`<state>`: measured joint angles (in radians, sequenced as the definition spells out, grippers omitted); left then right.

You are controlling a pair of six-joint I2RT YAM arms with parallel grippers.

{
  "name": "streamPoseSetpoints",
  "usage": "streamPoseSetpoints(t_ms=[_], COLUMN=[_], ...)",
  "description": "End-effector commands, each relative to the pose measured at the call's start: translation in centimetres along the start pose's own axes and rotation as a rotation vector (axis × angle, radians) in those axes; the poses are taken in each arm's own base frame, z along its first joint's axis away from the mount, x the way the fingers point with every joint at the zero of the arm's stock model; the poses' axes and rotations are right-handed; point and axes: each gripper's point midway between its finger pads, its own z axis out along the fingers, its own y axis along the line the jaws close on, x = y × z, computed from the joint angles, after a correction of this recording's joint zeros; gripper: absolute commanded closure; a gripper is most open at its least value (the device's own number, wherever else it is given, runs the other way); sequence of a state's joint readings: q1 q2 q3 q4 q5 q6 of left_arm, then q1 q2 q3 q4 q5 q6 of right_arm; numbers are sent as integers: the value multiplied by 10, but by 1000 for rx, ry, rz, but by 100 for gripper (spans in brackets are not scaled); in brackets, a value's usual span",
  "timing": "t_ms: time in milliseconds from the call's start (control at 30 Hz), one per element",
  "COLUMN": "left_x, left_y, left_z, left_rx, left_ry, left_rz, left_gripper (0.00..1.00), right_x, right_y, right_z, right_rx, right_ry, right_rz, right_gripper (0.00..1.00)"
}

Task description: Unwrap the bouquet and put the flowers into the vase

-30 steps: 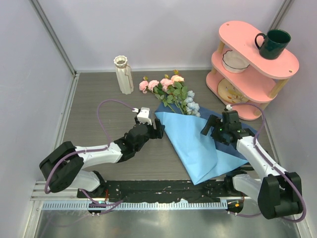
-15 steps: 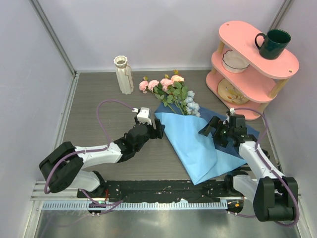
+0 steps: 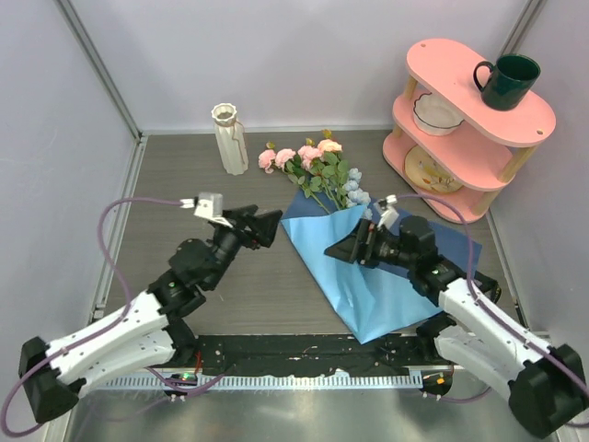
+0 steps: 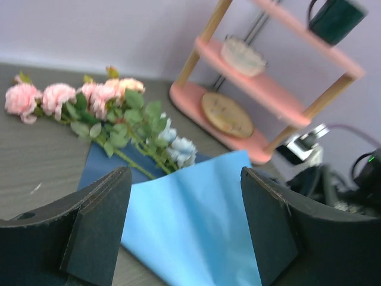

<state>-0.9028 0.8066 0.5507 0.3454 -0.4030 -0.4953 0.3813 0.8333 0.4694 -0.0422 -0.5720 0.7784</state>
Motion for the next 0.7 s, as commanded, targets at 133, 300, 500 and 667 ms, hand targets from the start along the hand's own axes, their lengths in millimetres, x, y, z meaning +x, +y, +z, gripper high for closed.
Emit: streamPoseSetpoints(t_ms=[133, 300, 500, 667], left_x=[-67, -91, -51, 5], left_y=[-7, -13, -1, 12], left_z=[-49, -65, -47, -21], left_rx=[16, 40, -32, -120], left_ry=[-50, -83, 34, 176], left_rz=[-10, -32, -11, -17], left_gripper=[19, 16, 12, 12], right_x=[88, 113, 55, -9], right_y=[129, 157, 100, 4], right_z=[80, 112, 85, 19], right_rx=[-262, -273, 90, 455], right_ry=[171, 229, 51, -94], right_rz=[-81, -117, -298, -252], right_gripper=[2, 3, 0, 0])
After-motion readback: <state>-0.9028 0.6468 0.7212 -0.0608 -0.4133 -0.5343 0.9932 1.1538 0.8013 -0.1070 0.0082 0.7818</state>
